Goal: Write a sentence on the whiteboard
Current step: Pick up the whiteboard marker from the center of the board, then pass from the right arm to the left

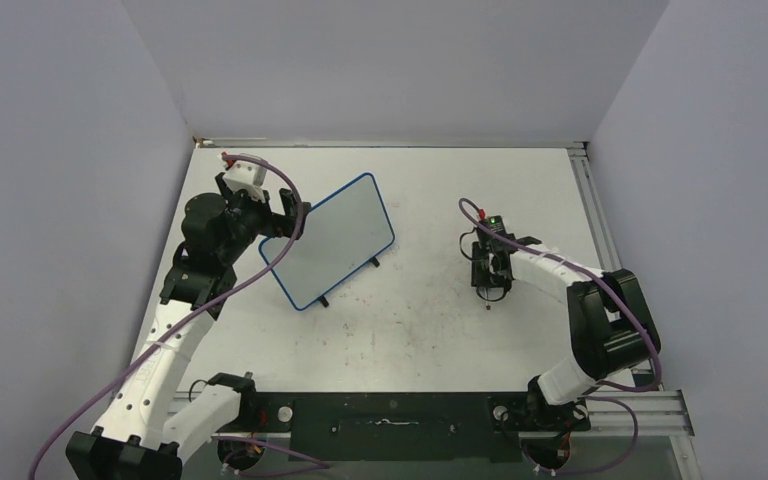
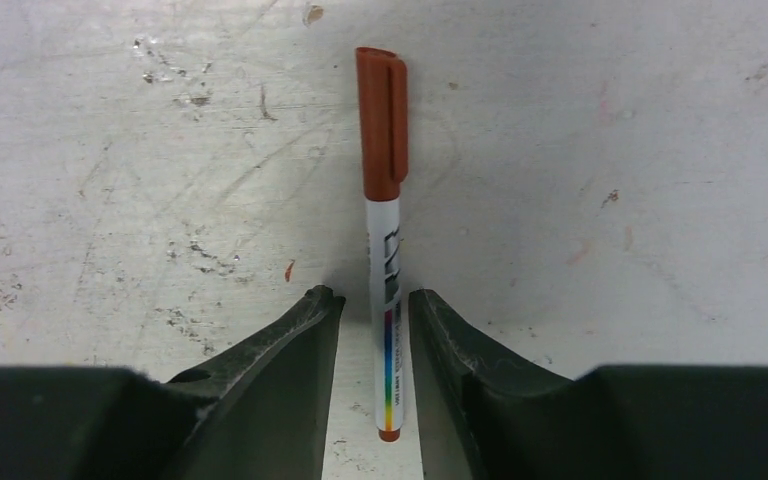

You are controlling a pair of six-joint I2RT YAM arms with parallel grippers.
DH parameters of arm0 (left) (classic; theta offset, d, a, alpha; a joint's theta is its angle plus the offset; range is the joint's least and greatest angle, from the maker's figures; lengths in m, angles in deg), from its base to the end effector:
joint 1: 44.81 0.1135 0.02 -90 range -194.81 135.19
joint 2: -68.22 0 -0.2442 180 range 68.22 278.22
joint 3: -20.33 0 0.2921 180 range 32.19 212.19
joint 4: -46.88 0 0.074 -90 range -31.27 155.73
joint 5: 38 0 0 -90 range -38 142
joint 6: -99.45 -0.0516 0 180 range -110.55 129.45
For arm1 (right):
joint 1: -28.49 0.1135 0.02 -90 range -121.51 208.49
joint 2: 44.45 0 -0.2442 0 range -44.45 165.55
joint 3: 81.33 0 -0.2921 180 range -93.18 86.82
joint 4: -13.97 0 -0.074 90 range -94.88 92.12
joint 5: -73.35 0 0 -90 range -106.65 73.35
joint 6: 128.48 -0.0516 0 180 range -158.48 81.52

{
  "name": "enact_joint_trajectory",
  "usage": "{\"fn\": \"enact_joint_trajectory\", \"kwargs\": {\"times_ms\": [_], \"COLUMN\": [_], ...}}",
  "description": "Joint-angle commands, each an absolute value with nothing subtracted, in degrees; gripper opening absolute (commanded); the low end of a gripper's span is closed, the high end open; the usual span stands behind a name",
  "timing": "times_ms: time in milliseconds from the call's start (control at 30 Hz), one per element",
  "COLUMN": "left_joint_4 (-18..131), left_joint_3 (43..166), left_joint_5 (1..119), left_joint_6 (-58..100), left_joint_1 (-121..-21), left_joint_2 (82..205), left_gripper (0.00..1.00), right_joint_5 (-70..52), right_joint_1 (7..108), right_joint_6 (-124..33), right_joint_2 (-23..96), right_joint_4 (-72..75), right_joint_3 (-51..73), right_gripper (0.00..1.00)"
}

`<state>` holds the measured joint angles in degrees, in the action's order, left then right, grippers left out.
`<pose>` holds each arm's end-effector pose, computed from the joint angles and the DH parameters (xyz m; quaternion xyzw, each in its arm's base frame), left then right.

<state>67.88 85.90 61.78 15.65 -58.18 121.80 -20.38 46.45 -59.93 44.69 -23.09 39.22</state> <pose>0.2743 -0.0742 0.3511 0.1026 0.7528 -0.1738 0.6266 0.3051 0.0954 0.0977 0.0364 0.9783 0.0379 0.2004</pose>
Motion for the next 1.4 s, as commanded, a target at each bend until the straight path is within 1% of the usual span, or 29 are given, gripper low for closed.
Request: {"fn": "enact_joint_trajectory", "kwargs": {"times_ms": [0,133,267,300,433,567,733,833,967,1033,1133,1267,1367], "left_joint_4": [64.35,64.29,64.11,64.16,64.09,63.43,63.07,64.03,66.06,67.95,71.14,73.31,72.57], "left_joint_3": [86.09,85.96,85.71,85.71,85.55,84.42,83.52,83.43,80.90,79.19,76.84,74.30,72.40], "left_joint_5": [61.31,61.17,61.03,61.28,63.77,66.44,69.15,71.77,73.53,69.48,60.64,49.99,44.49], "left_joint_6": [15.61,15.61,15.55,15.34,13.85,11.23,8.99,6.02,0.86,-1.95,-5.95,-10.54,-12.21], "left_joint_1": [-58.42,-58.39,-59.01,-59.31,-60.65,-63.35,-68.47,-73.51,-83.40,-89.22,-100.65,-113.08,-119.22], "left_joint_2": [121.39,121.29,121.15,121.13,120.55,118.59,116.94,116.76,115.55,114.89,115.20,117.41,118.66], "left_gripper": [0.97,0.97,0.97,0.97,0.97,0.97,0.97,0.97,0.97,0.97,0.97,0.95,0.95], "right_joint_5": [-22.95,-21.42,-20.16,-19.43,-17.16,-16.27,-8.23,-1.40,9.76,14.58,20.53,22.36,22.99], "right_joint_1": [47.48,47.47,47.27,47.18,48.30,51.90,54.66,54.77,55.84,57.00,60.21,67.68,72.35], "right_joint_6": [-59.40,-59.51,-59.66,-59.59,-58.34,-57.06,-55.91,-54.99,-51.42,-50.45,-49.65,-49.20,-48.96], "right_joint_2": [45.29,45.98,45.60,45.59,43.29,37.87,31.95,28.53,26.86,26.73,26.97,28.02,29.16], "right_joint_4": [-23.80,-23.47,-22.99,-22.94,-24.07,-29.49,-39.42,-44.06,-51.97,-54.34,-55.76,-55.92,-56.34], "right_joint_3": [36.81,37.04,37.45,37.57,36.86,33.13,27.63,25.58,20.48,18.49,18.27,18.83,18.51], "right_gripper": [0.29,0.13,0.09,0.06,0.05,0.05,0.05,0.05,0.05,0.05,0.05,0.05,0.05]}}
